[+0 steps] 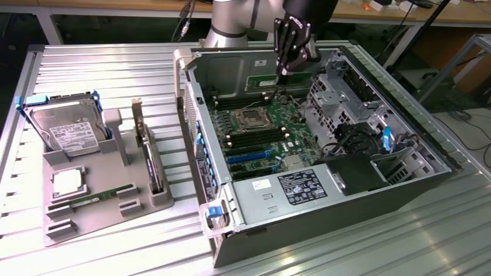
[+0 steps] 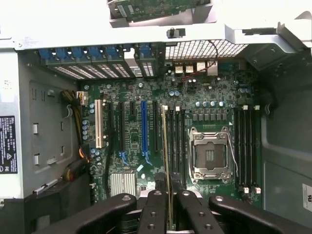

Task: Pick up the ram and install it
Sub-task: 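Pick up the ram and move it above insertion slot, then insert the ram into the slot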

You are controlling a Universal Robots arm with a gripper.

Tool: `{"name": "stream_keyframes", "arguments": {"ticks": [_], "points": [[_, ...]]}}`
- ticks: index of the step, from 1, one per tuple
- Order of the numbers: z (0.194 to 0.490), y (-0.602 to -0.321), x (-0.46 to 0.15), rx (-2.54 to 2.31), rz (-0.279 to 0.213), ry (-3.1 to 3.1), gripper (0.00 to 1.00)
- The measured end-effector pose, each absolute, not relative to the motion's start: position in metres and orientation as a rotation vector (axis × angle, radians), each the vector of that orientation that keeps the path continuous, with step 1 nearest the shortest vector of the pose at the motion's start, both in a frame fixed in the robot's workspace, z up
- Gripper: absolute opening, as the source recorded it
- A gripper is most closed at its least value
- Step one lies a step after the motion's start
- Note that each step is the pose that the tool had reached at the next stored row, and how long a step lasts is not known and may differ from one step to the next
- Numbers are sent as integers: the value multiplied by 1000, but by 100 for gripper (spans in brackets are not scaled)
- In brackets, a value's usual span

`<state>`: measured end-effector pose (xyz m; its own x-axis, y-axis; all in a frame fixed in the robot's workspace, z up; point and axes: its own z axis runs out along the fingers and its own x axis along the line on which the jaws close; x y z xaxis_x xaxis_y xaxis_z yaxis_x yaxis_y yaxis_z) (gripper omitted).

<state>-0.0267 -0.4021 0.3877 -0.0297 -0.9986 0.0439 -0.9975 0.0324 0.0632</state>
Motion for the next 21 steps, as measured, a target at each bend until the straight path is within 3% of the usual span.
{"name": "stream_keyframes", "arguments": {"ticks": [21], "points": [[376, -403, -26, 2138, -30, -2206, 14]]}}
